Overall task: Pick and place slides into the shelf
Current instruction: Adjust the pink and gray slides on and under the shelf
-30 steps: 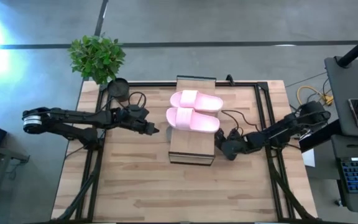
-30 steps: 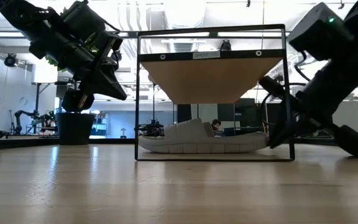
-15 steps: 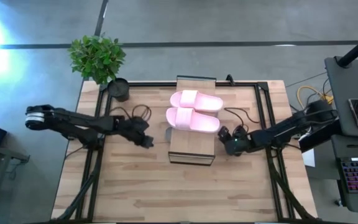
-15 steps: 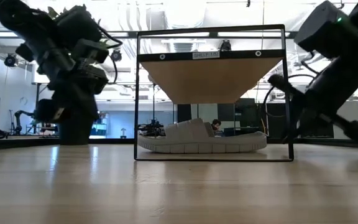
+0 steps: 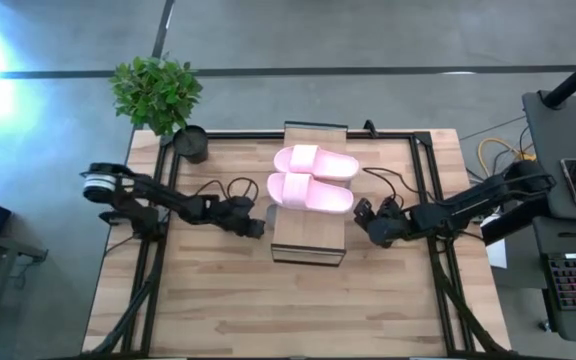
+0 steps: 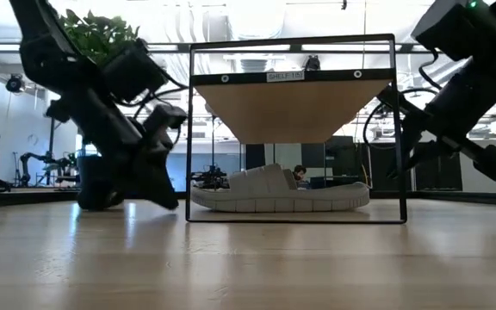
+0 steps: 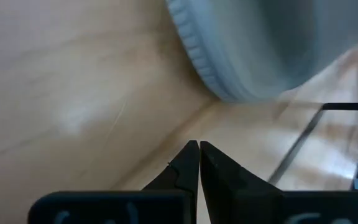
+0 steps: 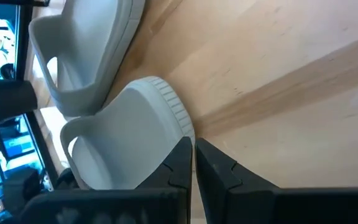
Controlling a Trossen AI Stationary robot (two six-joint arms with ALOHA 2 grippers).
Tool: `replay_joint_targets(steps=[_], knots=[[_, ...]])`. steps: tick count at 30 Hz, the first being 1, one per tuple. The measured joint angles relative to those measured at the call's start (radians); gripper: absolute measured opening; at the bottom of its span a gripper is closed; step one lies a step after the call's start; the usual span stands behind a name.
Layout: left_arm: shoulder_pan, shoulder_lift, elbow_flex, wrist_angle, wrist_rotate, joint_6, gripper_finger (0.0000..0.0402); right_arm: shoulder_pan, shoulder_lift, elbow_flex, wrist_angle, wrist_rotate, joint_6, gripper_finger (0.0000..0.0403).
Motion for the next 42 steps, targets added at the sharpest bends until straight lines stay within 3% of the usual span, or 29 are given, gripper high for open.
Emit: replay_joint_targets(steps=[5, 11, 18, 28, 32, 42], knots=[[-0.001, 0.069, 0.005, 0.089, -0.039, -0.021, 0.0, 0.0, 0.004, 0.016, 0.001, -0.018, -0.012, 0.0013], [0.011, 0.058, 0.005, 0.123, -0.108, -0.011, 0.0, 0.0, 0.01, 0.031, -0.005, -0.018, -0.021, 0.0013], [0.03, 0.093, 0.013, 0.183, -0.125, 0.023, 0.0, 0.001, 0.01, 0.034, -0.004, -0.018, -0.039, 0.0013], [0.032, 0.181, 0.125, 0.174, -0.092, 0.081, 0.0, 0.006, 0.01, 0.034, 0.002, -0.018, -0.05, 0.0013], [0.033, 0.14, 0.112, 0.093, -0.128, 0.082, 0.0, 0.009, 0.01, 0.033, 0.003, -0.048, -0.055, 0.0013], [0.038, -0.053, 0.098, -0.086, -0.342, 0.15, 0.0, 0.009, 0.003, 0.037, -0.005, -0.046, -0.119, 0.0013]])
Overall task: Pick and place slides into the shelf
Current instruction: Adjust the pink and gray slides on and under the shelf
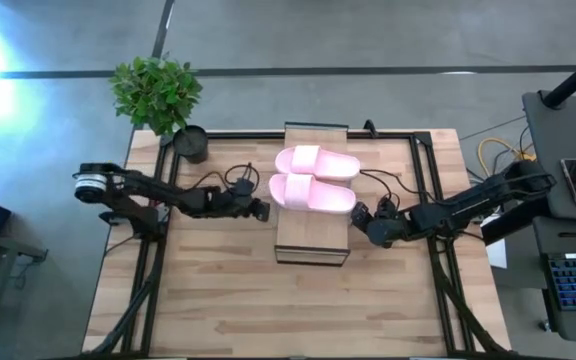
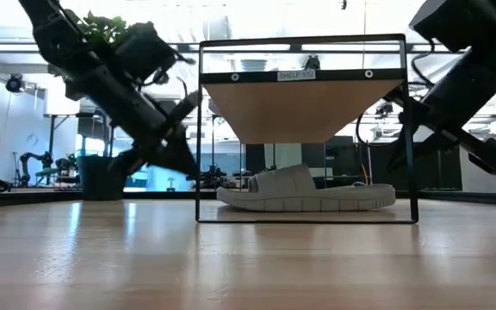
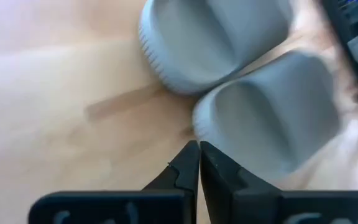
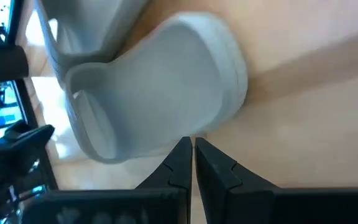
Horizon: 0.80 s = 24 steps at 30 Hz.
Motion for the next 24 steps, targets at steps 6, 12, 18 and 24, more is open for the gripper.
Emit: replay_joint_targets(steps=[6, 12, 18, 24], knots=[[0.0, -0.133, 0.001, -0.082, 0.018, -0.017, 0.0, 0.004, -0.096, 0.0, -0.168, 0.138, 0.086, 0.0013], [0.0, -0.267, 0.001, -0.166, 0.035, -0.039, 0.0, -0.009, -0.192, -0.034, -0.276, 0.137, 0.145, 0.0013], [0.001, -0.317, 0.002, -0.237, 0.041, -0.082, 0.0, -0.054, -0.229, -0.113, -0.137, 0.092, 0.047, 0.0013], [0.007, -0.31, 0.002, -0.237, 0.041, -0.085, 0.0, -0.168, -0.23, -0.181, 0.007, 0.103, -0.037, 0.0013]])
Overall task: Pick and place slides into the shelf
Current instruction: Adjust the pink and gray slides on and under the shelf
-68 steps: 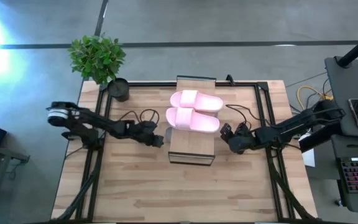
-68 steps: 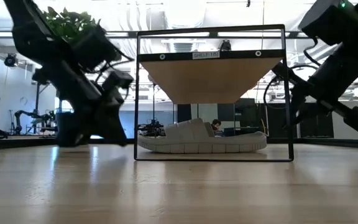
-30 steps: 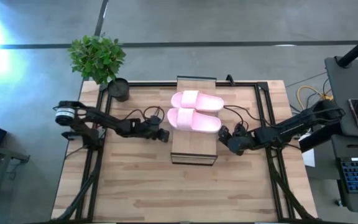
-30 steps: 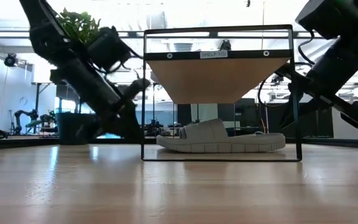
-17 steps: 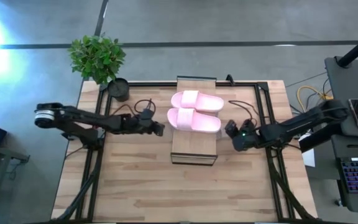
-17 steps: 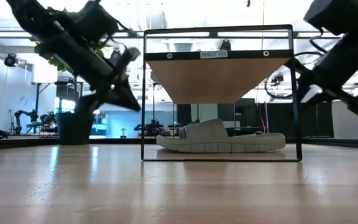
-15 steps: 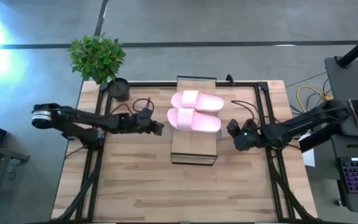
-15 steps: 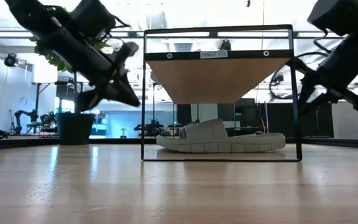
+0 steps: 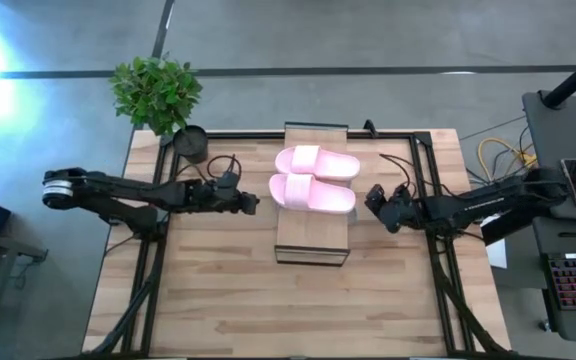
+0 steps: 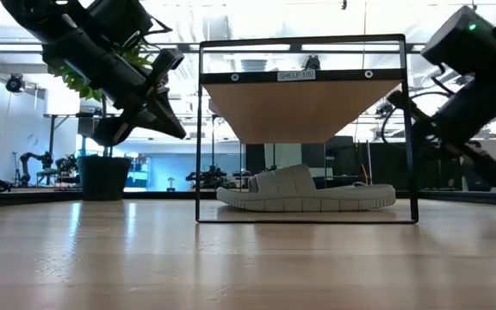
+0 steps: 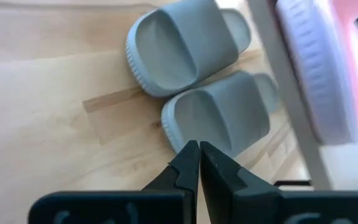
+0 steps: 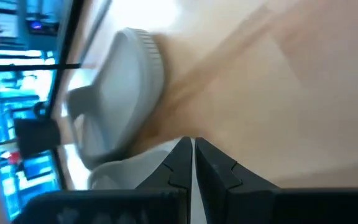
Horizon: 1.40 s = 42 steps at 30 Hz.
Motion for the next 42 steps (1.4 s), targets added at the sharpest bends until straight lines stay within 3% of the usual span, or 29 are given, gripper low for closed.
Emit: replay_joint_targets(steps=[5, 13, 19, 27, 32, 42], knots=[[0.019, 0.001, 0.004, 0.011, 0.009, -0.001, 0.0, -0.146, 0.014, -0.032, 0.223, -0.014, -0.158, 0.0009], [0.023, -0.007, 0.004, 0.012, 0.033, 0.0, 0.0, -0.439, 0.035, -0.018, 0.248, -0.114, -0.269, 0.0009], [0.025, -0.007, 0.004, 0.012, 0.039, 0.001, 0.0, -0.643, 0.172, 0.081, 0.315, -0.301, -0.438, 0.0009], [0.034, -0.007, 0.004, 0.012, 0.096, 0.002, 0.0, -0.723, 0.431, 0.204, 0.327, -0.454, -0.453, 0.0009], [0.036, -0.007, 0.004, 0.014, 0.117, -0.006, 0.0, -0.784, 0.554, 0.206, 0.498, -0.611, -0.465, 0.0009], [0.041, -0.005, 0.008, 0.012, 0.04, -0.103, 0.0, -0.853, 0.579, 0.206, 0.528, -0.773, -0.656, 0.0009]])
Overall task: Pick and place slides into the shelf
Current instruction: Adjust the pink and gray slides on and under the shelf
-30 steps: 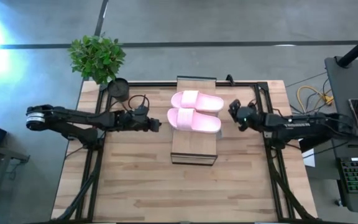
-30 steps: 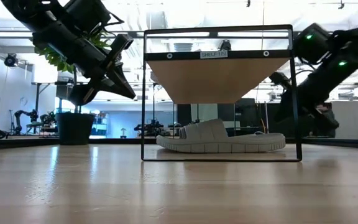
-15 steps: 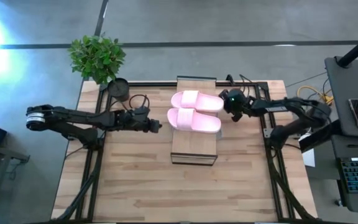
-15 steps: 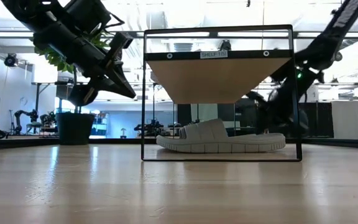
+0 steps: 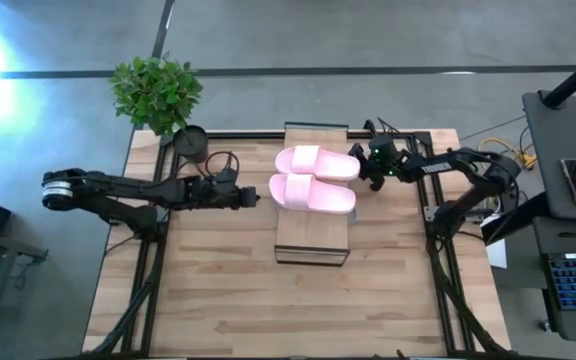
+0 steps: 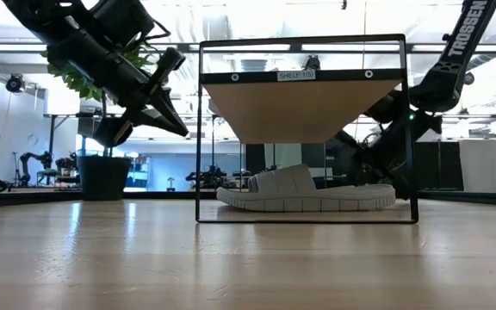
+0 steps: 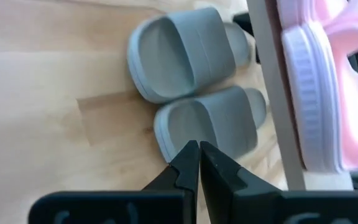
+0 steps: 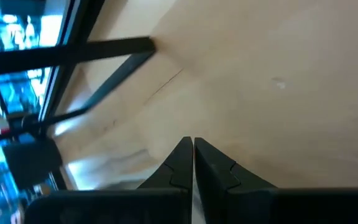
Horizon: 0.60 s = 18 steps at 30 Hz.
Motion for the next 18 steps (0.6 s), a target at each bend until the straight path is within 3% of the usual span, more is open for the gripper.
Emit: replay_joint_targets(steps=[9, 18], knots=[[0.038, 0.0, -0.002, -0.001, -0.023, -0.002, 0.0, -0.005, -0.032, 0.0, -0.018, -0.137, -0.149, 0.0009], [0.081, 0.0, -0.002, 0.0, -0.028, -0.002, 0.0, -0.002, -0.042, 0.0, -0.101, -0.154, -0.216, 0.0009]])
